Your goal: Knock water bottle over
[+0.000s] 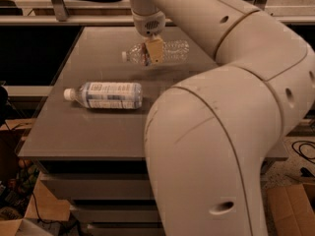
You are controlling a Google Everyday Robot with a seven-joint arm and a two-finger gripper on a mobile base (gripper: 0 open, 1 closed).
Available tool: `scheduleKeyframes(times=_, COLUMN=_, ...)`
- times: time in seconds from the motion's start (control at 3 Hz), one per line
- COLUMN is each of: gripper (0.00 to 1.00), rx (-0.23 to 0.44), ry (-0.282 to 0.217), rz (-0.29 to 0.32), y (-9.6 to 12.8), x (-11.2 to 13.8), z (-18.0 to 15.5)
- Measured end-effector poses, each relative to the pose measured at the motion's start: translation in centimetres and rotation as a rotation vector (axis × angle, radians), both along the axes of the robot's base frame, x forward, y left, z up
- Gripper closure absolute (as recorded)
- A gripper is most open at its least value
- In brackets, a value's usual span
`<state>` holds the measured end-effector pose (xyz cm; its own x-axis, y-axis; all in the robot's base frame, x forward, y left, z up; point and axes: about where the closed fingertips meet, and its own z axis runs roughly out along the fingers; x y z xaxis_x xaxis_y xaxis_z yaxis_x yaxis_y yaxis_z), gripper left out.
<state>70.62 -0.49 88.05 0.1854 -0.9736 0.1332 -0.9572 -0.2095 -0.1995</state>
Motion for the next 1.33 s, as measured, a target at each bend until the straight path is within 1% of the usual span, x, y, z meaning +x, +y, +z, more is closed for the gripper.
scheduleKeyframes(times=0.33, gripper=1.00, rx=-0.075, ry=0.004, rz=-0.039, y=-0.4, x=-0.3, z=-1.3)
scheduleKeyframes(times=0.67, gripper=0.82, rx=-0.089, ry=0.003, rz=-0.069, y=-0.8, x=-0.6, z=-2.0)
scheduleKeyframes(times=1.33, gripper=0.35, rx=-0.075, ry=-0.001, rz=-0.092, y=-1.5, x=-1.3, z=-1.9)
